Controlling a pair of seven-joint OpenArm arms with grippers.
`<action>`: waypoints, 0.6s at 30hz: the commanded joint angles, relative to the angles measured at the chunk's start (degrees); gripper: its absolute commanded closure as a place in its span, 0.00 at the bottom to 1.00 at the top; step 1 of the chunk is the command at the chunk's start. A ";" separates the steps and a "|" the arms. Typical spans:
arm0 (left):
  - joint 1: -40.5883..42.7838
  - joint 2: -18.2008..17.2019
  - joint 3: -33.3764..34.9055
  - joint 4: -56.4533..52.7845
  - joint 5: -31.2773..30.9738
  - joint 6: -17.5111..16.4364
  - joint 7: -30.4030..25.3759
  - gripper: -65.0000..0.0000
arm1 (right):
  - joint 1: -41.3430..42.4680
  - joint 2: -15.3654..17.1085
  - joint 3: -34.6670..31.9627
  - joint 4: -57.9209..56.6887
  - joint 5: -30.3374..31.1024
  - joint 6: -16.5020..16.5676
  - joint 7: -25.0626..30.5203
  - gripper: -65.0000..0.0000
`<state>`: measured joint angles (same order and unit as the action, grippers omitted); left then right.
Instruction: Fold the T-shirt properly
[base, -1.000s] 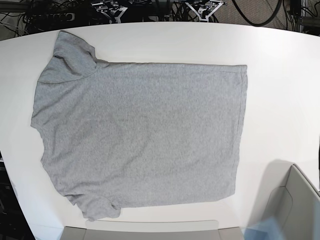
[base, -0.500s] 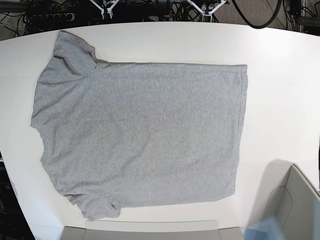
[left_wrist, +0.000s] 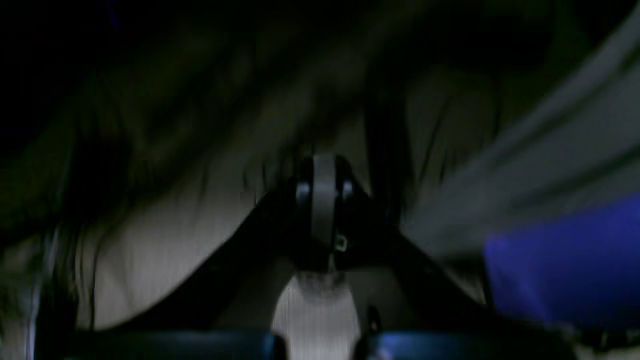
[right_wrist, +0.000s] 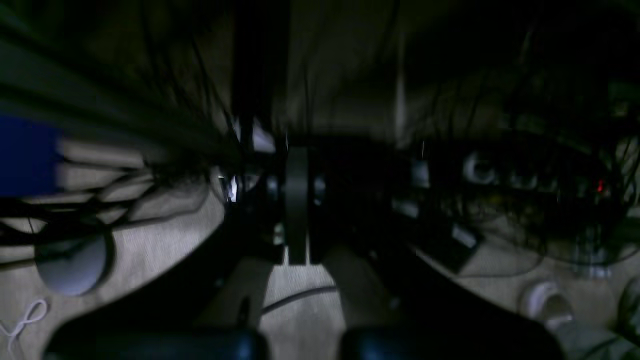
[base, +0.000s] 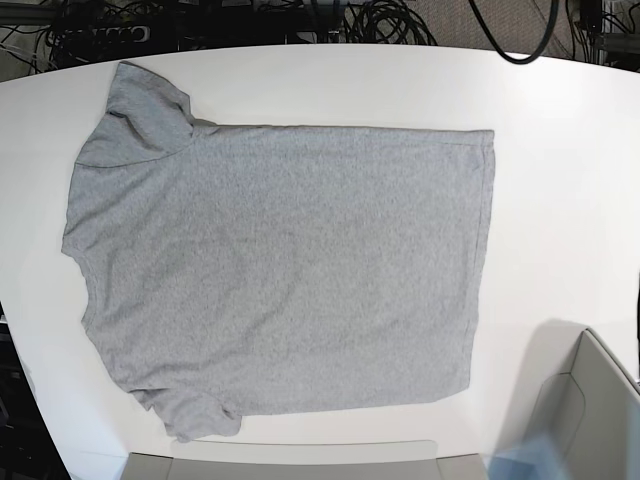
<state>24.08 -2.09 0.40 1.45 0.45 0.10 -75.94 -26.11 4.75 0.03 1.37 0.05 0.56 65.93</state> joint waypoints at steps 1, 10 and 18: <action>1.90 -0.15 0.25 1.49 -0.05 0.03 -0.50 0.99 | -1.80 0.56 0.10 1.05 0.34 -0.07 -0.31 0.99; 17.81 -0.15 0.25 32.52 0.04 0.03 -0.94 0.97 | -16.40 1.36 0.01 25.49 7.11 0.28 0.13 0.99; 31.18 0.20 -0.36 63.12 0.04 0.03 -0.85 0.86 | -33.54 2.94 0.01 59.16 7.64 0.28 -1.01 0.96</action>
<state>53.41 -2.07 0.23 64.29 0.60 -0.01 -75.05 -58.08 7.64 -0.01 60.18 7.64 0.49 63.44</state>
